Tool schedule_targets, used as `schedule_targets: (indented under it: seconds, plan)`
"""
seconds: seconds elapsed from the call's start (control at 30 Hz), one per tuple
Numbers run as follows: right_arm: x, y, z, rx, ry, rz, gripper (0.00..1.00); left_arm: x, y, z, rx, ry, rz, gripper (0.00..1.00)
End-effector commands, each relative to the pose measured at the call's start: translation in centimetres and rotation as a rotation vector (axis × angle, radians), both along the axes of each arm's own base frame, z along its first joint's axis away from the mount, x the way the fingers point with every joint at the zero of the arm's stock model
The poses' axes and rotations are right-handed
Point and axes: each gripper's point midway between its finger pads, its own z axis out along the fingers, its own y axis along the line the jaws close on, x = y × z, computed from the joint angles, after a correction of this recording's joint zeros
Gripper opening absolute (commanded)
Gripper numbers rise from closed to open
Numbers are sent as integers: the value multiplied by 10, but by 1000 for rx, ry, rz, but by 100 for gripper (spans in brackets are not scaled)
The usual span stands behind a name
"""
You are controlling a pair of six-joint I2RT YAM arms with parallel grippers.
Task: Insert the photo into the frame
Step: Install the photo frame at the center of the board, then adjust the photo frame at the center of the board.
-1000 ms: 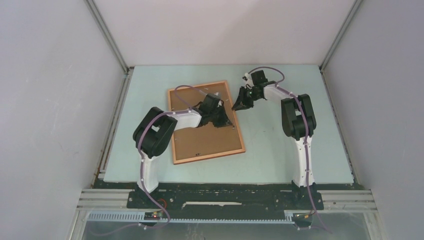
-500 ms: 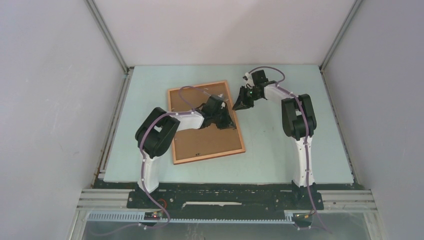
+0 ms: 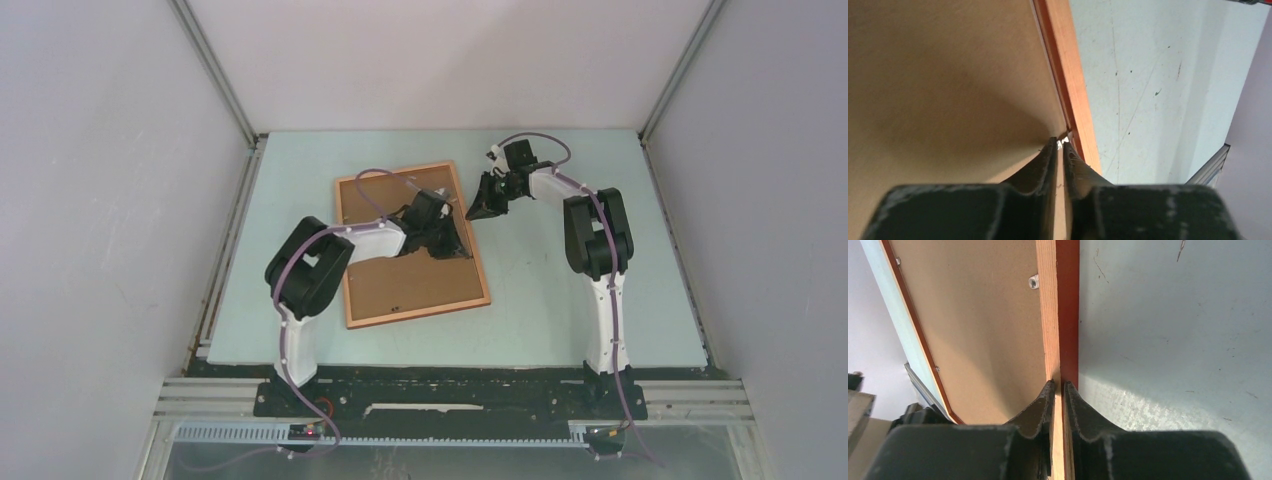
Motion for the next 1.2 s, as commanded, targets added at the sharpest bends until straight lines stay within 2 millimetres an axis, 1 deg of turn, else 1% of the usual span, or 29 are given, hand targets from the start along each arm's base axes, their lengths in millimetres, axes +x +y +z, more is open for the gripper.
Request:
schedule_targets:
  seconds: [0.0,0.07,0.1,0.13,0.17,0.2,0.27,0.37,0.43,0.5,0.6,0.67,0.7,0.83,0.9,1.0,1.03,1.17]
  plan:
    - [4,4,17,-5,-50,17,19,12,28,67,62,-154,14,21]
    - [4,3,17,-9,-51,15,22,11,45,91,103,-211,22,30]
    - [4,2,17,-12,-51,13,23,8,58,101,146,-241,29,35]
    - [5,2,17,-14,-52,13,23,3,71,109,189,-258,32,40]
    - [4,3,18,-14,-54,15,24,-3,86,121,219,-284,42,44]
    - [4,3,19,-16,-56,15,25,-14,101,125,255,-285,38,48]
    - [4,3,23,-19,-67,16,27,-31,140,126,349,-281,78,51]
    - [4,3,29,-31,-84,18,31,-62,200,117,423,-227,156,61]
    - [2,3,33,-38,-96,19,36,-77,234,111,424,-195,250,68]
    - [1,4,37,-44,-110,21,41,-88,261,104,368,-170,383,75]
    - [-1,6,38,-51,-115,27,47,-99,271,90,235,-147,507,81]
    - [-3,8,37,-52,-112,32,49,-104,272,76,179,-109,549,85]
    - [-3,9,37,-51,-111,36,49,-106,275,67,171,-83,571,89]
    - [-5,12,36,-54,-114,49,50,-107,279,37,154,12,607,92]
    - [-6,13,36,-57,-114,55,50,-106,272,24,121,51,605,92]
    - [-6,15,34,-60,-109,66,49,-104,261,18,63,86,599,89]
    - [-8,17,32,-61,-105,75,49,-103,256,18,38,83,594,87]
    - [-10,28,29,-81,-95,115,48,-100,239,23,-25,77,571,85]
